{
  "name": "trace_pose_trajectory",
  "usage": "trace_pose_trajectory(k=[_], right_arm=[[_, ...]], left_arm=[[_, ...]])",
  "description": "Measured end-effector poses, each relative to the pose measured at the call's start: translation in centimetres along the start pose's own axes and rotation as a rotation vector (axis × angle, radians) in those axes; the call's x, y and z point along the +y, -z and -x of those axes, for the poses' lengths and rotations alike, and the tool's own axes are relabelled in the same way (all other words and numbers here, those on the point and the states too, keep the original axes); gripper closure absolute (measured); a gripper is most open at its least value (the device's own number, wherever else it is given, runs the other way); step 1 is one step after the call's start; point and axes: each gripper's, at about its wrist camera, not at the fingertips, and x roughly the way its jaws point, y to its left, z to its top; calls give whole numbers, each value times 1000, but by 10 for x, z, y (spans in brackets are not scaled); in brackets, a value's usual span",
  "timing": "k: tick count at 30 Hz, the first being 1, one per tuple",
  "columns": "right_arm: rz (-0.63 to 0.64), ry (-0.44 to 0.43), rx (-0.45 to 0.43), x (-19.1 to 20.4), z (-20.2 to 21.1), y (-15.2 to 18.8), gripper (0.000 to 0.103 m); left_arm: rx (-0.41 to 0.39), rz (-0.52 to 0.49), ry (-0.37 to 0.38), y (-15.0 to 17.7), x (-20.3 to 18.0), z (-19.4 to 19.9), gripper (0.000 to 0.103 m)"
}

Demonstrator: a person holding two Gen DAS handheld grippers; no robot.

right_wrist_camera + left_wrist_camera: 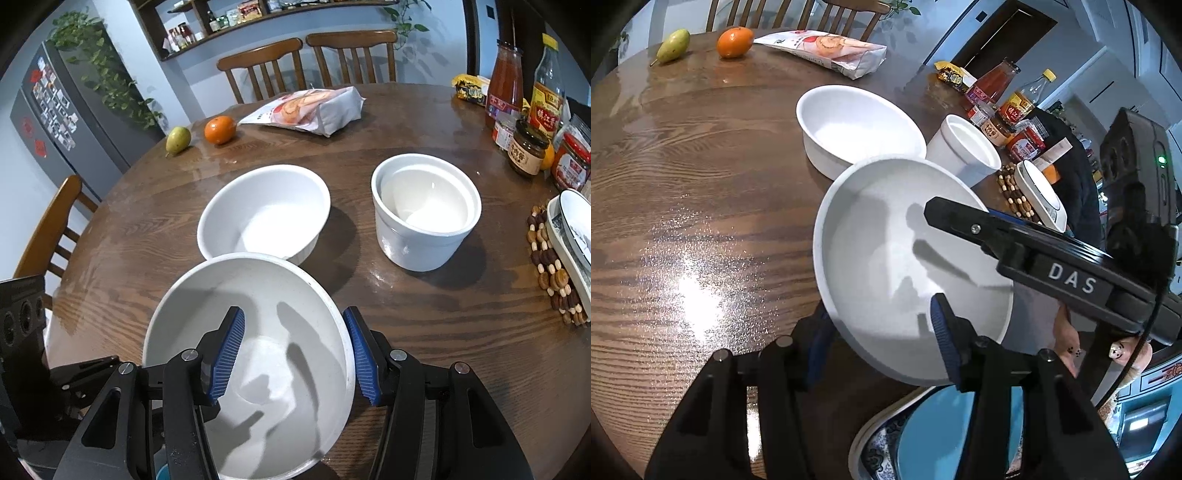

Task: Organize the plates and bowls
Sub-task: 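Lower the large white bowl onto the teal dish and open the right tool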

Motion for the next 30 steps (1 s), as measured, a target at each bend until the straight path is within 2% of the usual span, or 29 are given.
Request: trace_pose_trajectory(k=[2,8,12,16,21,22,23,26,30], right_arm=[[-6,-1,7,-2,-2,-1,46],[-23,-28,-10,-6,-5,-3,45],[-56,-41,-40,-9,-2,-3,35],[-131,-136,-55,-16,1,-4,33],[-160,-66,-160,-19,14,-4,31],[-161,-59,-185,-18,17,-4,25],[-163,-60,-203,-18,19,-4,21],[-161,-85,-232,-16,22,-6,20],[-155,-120,-222,-14,21,-8,18]], left_arm=[[3,-1,0,-1,1,1,51],[-68,2,-29,-2,2,11,37],[-111,2,-66,-2,4,16,29],[-149,-3,-142,-2,8,16,26],[-210,-11,-195,0,12,21,22],[-218,-7,-195,0,13,22,22],[-221,-5,-198,0,14,22,22],[-231,2,-212,0,16,22,22],[-243,5,-242,0,18,21,20]])
